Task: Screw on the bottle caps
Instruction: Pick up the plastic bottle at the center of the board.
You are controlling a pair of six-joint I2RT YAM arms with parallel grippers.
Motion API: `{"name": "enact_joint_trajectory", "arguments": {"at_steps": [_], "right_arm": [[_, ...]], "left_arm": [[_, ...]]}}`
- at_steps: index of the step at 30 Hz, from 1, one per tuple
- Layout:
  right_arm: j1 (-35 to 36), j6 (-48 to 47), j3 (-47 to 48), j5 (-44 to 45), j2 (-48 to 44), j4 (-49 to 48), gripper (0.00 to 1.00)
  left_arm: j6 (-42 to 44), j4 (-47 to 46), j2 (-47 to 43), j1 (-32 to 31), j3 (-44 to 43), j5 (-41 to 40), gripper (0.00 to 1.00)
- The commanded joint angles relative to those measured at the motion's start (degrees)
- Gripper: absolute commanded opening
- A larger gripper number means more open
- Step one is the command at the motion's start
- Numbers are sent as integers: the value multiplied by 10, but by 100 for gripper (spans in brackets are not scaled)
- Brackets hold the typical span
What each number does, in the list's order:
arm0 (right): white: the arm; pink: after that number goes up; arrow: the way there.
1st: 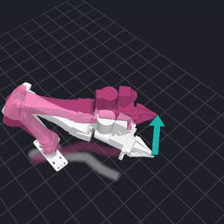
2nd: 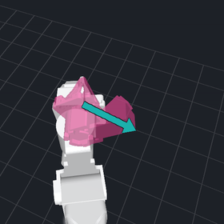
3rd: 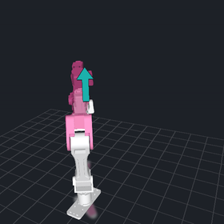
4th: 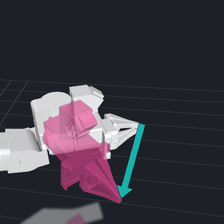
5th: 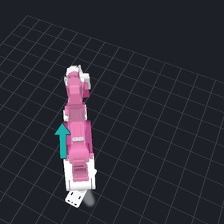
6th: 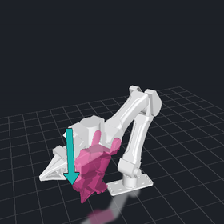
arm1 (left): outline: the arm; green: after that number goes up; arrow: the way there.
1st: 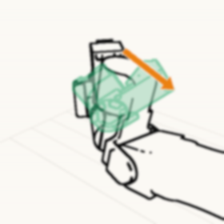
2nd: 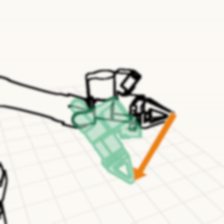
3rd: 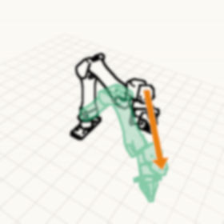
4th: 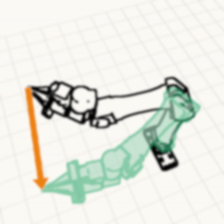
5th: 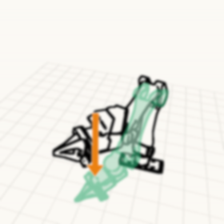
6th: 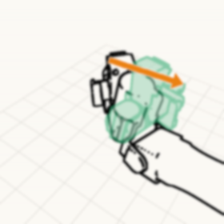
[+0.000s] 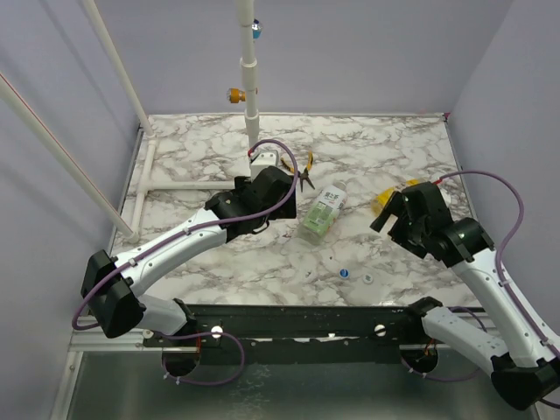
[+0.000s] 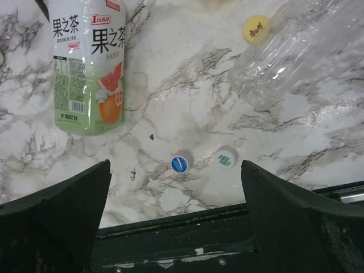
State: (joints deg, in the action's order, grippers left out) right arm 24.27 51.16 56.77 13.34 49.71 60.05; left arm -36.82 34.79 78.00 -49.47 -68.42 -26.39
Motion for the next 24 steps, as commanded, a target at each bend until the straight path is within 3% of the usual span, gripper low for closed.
{"name": "enact_joint_trajectory", "arguments": {"at_steps": [1,12,24], "right_arm": [[0,23,-4,39,17,0,100],[-35,46,3,90,71,10,100],[-310,-83,-21,-37,96,-95,100]], "left_arm": [[13,0,-12,0,3,-11,99],[30,-1,-21,3,-3,20,99],[49,6,-42,6,-17,39,99]]}}
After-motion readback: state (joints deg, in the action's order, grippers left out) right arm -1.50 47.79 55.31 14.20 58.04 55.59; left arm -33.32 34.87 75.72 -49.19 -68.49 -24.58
